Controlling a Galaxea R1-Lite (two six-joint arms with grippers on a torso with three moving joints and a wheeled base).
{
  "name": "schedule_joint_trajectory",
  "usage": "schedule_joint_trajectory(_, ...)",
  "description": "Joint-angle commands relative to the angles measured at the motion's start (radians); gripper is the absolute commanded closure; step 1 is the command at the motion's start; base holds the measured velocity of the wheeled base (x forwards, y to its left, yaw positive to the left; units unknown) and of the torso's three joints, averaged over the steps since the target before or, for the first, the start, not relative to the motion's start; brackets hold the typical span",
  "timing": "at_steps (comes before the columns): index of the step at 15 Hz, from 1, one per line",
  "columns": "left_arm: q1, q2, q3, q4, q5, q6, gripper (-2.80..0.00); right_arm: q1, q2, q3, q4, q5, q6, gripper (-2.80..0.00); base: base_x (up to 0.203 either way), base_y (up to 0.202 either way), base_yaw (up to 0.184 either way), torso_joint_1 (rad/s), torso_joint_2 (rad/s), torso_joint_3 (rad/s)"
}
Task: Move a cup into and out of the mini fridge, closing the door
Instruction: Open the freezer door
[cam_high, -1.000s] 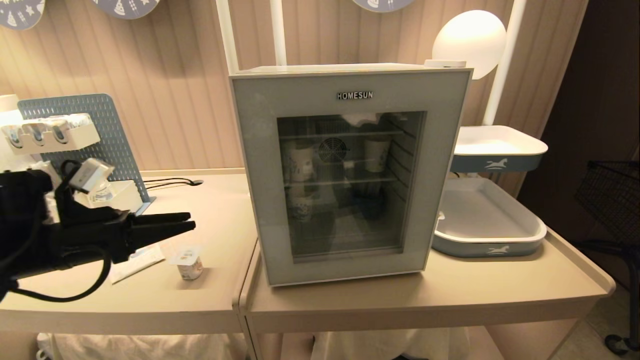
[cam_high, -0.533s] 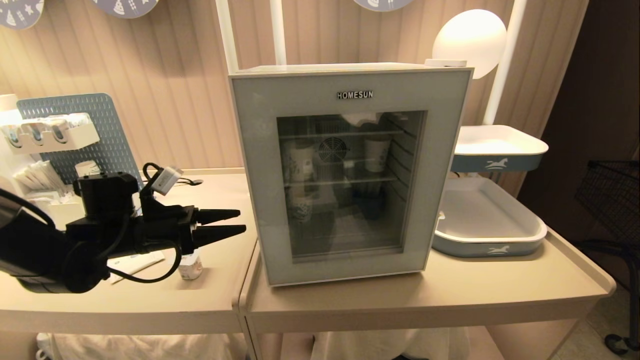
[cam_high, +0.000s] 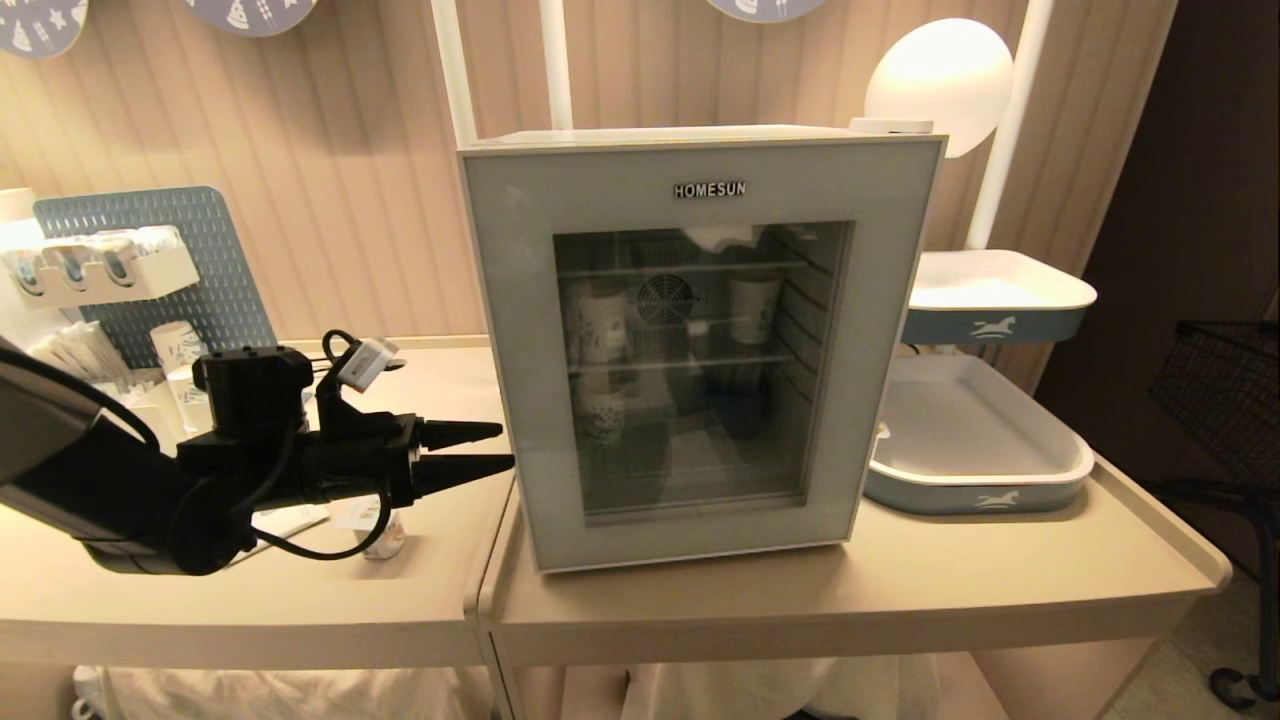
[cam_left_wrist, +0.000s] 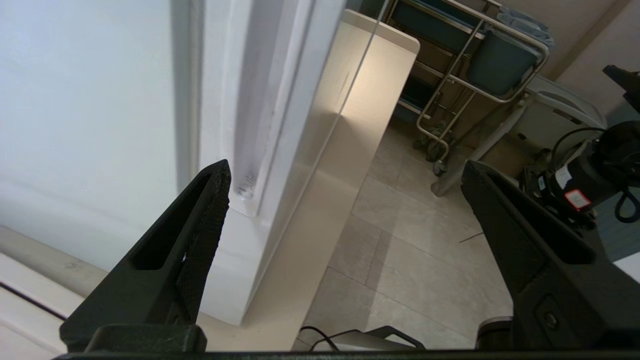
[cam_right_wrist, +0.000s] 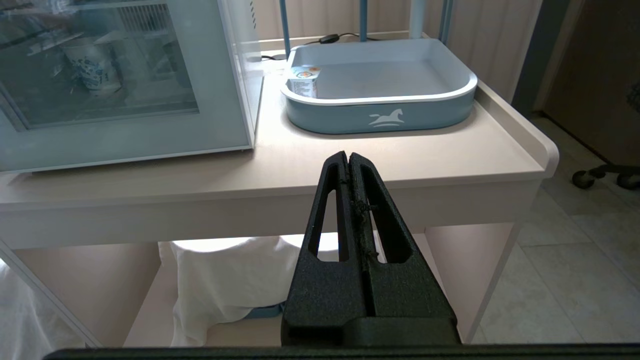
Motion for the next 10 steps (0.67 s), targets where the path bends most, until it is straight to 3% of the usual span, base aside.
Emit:
schedule_joint_trajectory(1, -0.003, -0.011, 0.002, -0.006, -0.007, -0.008, -2.8, 0.0, 0.0, 0.011, 0.0, 0.0, 0.001, 0.0, 0.0, 0.0, 0.0, 0.0, 0.0, 0.0)
schedule_joint_trajectory(10, -0.047, -0.023, -0.021, -0.013, 0.011, -0.061, -2.8, 0.0, 0.0, 0.011, -0.002, 0.0, -0.001, 0.0, 0.0, 0.0, 0.0, 0.0, 0.0, 0.0)
